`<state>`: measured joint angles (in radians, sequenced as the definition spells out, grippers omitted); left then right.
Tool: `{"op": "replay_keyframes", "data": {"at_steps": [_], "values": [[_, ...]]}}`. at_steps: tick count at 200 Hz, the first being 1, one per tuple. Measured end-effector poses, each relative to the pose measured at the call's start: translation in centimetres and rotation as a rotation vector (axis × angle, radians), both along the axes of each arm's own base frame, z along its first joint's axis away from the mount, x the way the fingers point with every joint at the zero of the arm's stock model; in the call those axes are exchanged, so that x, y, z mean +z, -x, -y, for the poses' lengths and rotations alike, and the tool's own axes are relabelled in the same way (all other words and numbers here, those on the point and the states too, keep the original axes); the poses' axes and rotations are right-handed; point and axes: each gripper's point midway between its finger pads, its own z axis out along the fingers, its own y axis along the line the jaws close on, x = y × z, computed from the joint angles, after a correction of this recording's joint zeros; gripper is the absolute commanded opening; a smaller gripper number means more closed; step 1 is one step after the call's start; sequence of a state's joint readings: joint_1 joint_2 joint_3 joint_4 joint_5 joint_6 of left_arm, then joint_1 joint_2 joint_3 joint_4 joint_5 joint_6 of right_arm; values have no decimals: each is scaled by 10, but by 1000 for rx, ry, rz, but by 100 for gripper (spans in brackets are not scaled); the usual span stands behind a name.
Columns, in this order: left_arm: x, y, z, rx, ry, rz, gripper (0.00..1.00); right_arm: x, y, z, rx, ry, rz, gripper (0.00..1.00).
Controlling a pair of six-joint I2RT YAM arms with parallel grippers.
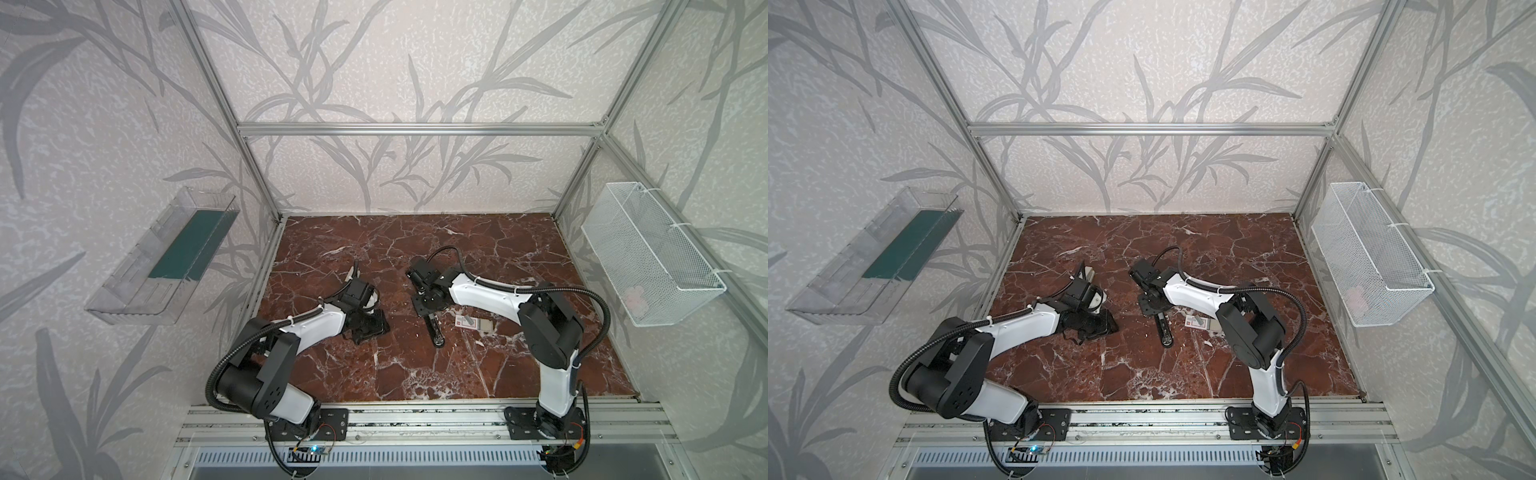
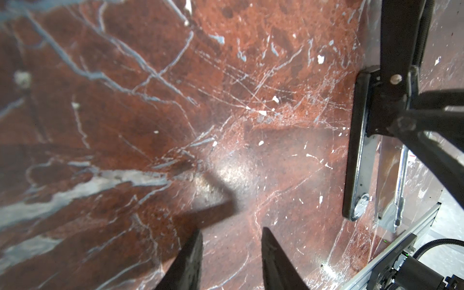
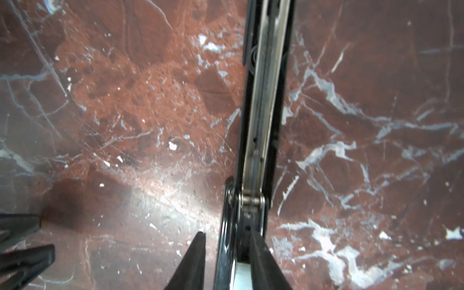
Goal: Load the staples into the stapler
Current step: 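Lower the right gripper onto the stapler top while the left gripper holds the base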
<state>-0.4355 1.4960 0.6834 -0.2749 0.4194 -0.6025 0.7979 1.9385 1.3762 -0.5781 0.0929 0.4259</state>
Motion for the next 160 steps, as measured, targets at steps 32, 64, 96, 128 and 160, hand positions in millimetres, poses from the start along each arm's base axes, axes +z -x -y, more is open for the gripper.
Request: {"op": "replay_keyframes", "data": {"at_steps": [32, 64, 96, 128, 160], "values": [[0, 0, 0, -1, 1, -2, 41, 1, 9, 5, -6, -4, -12, 32], [0, 0, 0, -1, 1, -2, 41, 2, 19, 9, -4, -8, -23, 34], [0, -1, 1, -1, 2, -3, 41, 2, 22, 10, -1, -8, -28, 35], [0, -2, 1, 0, 0, -3, 41, 6, 22, 9, 0, -18, -22, 35], [5, -6, 0, 7, -14, -2, 41, 28, 18, 9, 3, -54, 20, 41]]}}
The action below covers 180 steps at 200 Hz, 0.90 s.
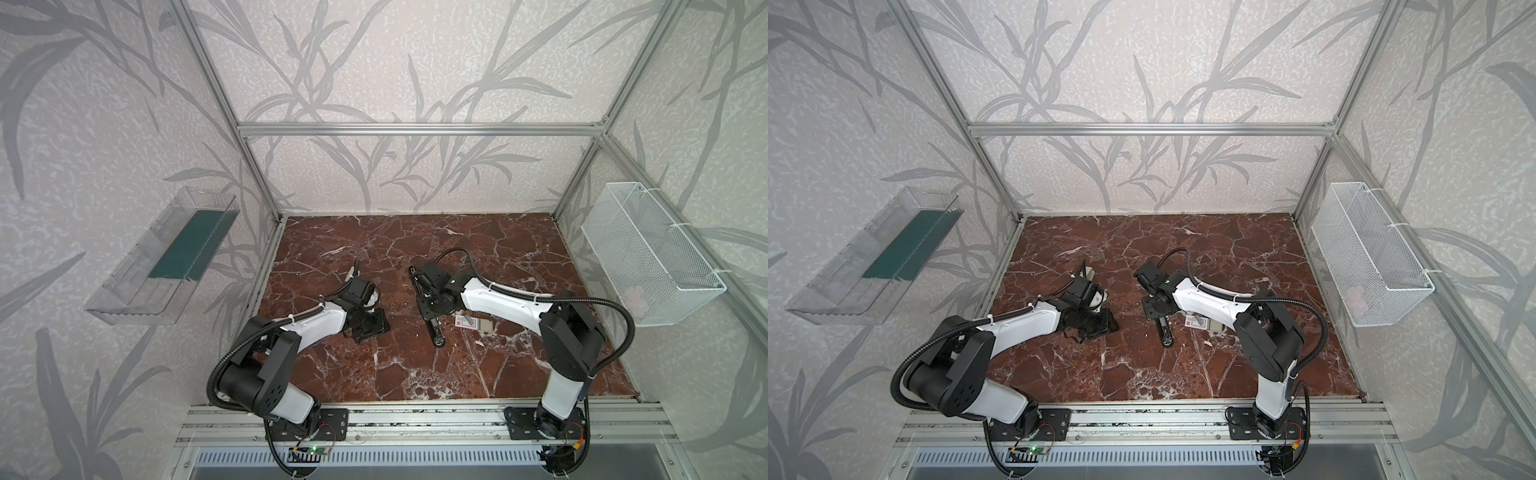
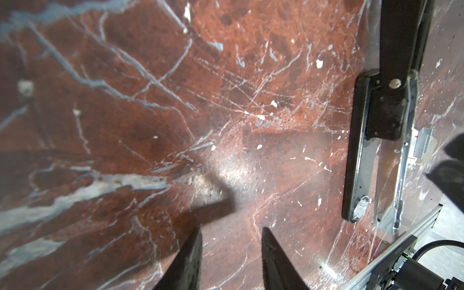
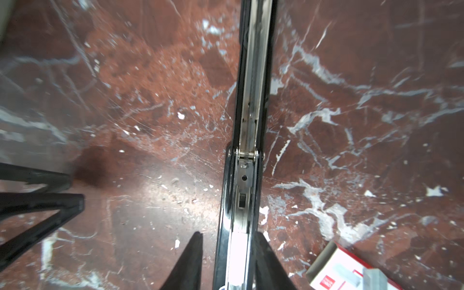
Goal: Load the staples into the stapler
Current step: 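Lower the right gripper onto the stapler top while the left gripper holds the base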
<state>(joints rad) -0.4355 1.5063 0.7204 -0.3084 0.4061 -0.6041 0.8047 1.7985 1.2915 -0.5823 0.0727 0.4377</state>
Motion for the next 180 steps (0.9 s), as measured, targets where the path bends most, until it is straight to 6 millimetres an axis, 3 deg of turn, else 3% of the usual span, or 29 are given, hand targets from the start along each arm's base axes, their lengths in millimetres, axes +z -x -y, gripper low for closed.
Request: {"op": "replay_keyframes", "data": {"at_steps": [27, 58, 78, 112, 142, 180], "values": [[19, -24, 6, 13, -4, 49, 43, 11, 4, 6, 17, -6, 25, 45], [43, -64, 17, 44, -4, 126, 46, -3, 8, 16, 24, 21, 11, 47], [47, -79, 18, 78, -15, 148, 48, -10, -6, 13, 14, 16, 29, 48], [46, -86, 11, 155, -27, 155, 48, -21, -49, 0, -14, -20, 55, 49], [41, -81, 3, 200, -37, 150, 48, -34, -82, -12, -18, -29, 71, 48], [43, -82, -6, 240, -20, 170, 51, -52, -93, -24, 10, -27, 52, 38]]}}
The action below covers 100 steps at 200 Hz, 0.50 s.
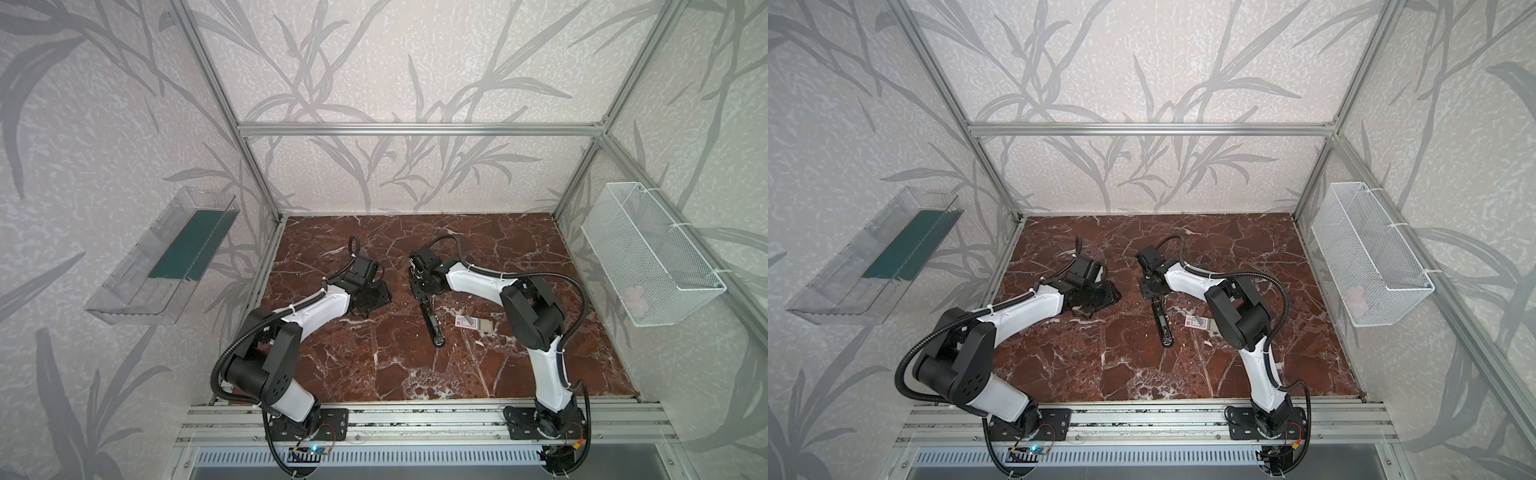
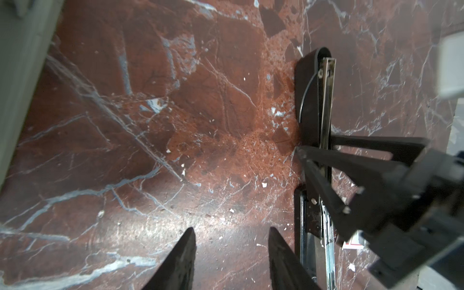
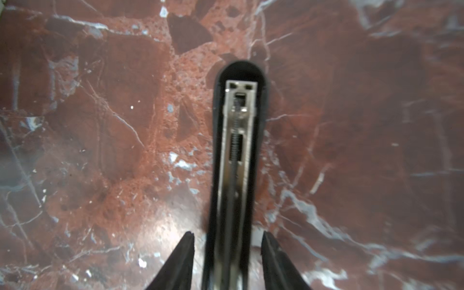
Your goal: Load the staples into the stapler
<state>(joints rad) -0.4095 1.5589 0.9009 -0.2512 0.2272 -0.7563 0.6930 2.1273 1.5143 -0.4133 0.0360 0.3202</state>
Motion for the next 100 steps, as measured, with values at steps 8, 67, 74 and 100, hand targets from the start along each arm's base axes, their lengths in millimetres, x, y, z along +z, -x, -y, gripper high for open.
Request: {"op": "replay_keyframes", "data": {"at_steps": [8, 67, 74, 100], "values": [[1, -2, -1, 9, 8, 10, 52, -3, 1, 0, 6, 3, -6, 35], [17, -21, -15, 71, 106, 132, 55, -3, 1, -12, 74, -35, 4, 17], [20, -22, -19, 80, 117, 149, 55, -2, 2, -14, 83, -49, 9, 16], [32, -21, -33, 117, 161, 233, 57, 0, 6, -21, 116, -107, 30, 15]]}}
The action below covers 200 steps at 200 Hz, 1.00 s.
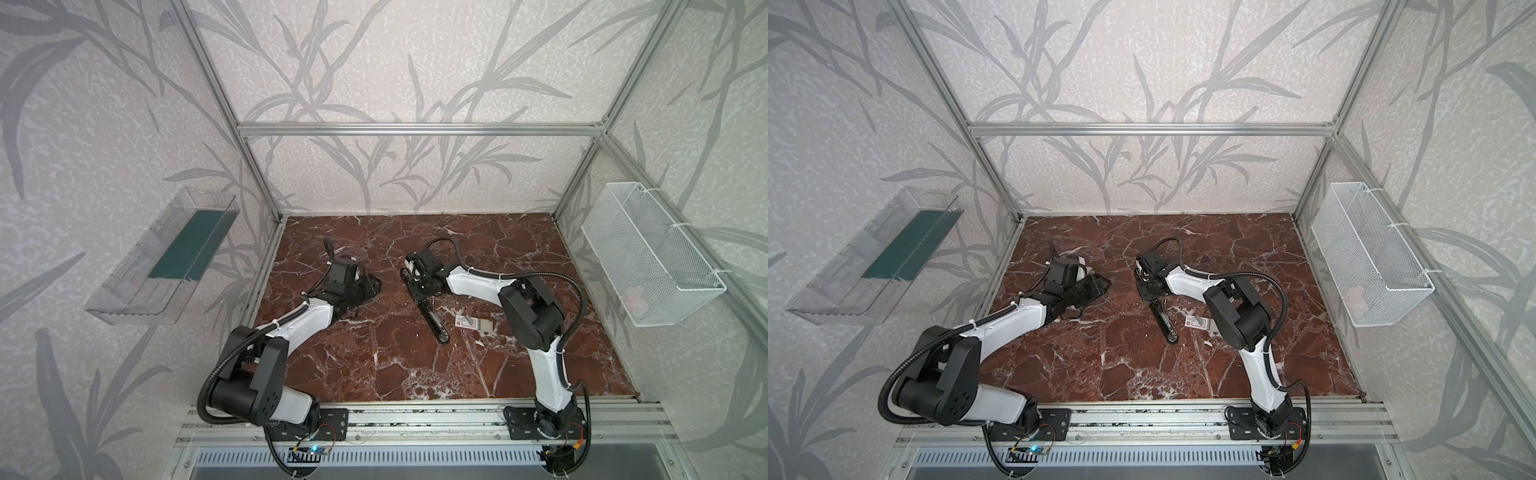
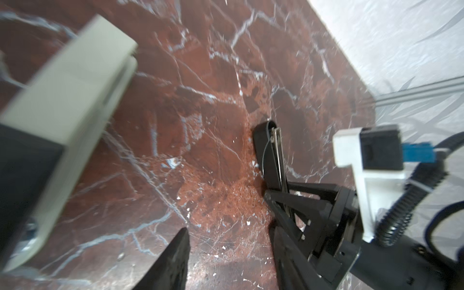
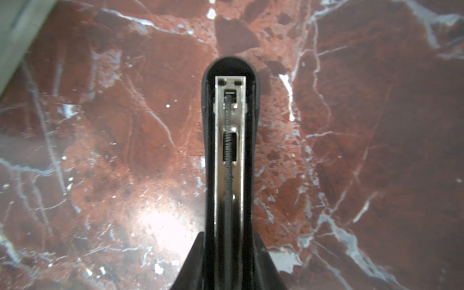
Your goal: Load the staples into the stapler
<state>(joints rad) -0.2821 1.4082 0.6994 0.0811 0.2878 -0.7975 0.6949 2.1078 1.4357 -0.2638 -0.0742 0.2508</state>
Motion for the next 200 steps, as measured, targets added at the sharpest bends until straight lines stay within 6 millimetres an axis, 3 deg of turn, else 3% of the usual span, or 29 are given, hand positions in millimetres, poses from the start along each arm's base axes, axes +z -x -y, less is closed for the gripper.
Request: {"op": "replay_keyframes", "data": {"at_steps": [60, 79, 108, 141, 176, 200], "values": [[22, 9, -24, 60, 69, 159, 67, 16, 27, -28, 160, -149, 99, 15], [22, 10, -25, 63, 77, 171, 69, 21, 36, -37, 212, -179, 145, 14], [25, 6, -24, 54, 82, 192, 78, 27, 50, -51, 290, -200, 224, 14], [15, -1, -17, 32, 114, 173, 80, 32, 62, -62, 340, -230, 281, 14], [-2, -8, -10, 27, 153, 140, 80, 39, 62, -67, 343, -261, 324, 14], [-2, -14, -4, 14, 186, 136, 78, 43, 61, -67, 341, -275, 345, 14]]}}
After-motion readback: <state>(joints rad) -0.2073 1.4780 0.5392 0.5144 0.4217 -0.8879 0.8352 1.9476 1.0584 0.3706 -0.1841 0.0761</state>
